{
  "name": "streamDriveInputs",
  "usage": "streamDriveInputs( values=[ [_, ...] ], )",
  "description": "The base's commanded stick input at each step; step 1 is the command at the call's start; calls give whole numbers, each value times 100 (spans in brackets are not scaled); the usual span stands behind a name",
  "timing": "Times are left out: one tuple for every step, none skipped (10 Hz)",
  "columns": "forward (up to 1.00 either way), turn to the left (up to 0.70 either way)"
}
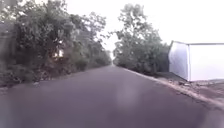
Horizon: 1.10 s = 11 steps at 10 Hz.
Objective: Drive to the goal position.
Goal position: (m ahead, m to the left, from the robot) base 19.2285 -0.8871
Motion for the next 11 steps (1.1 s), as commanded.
streamDriveInputs(
  values=[
    [100, 0],
    [100, 0],
    [100, 0],
    [100, 0],
    [100, 0],
    [100, 0],
    [100, 0],
    [100, 0],
    [100, 0],
    [100, 0],
    [100, 0]
  ],
)
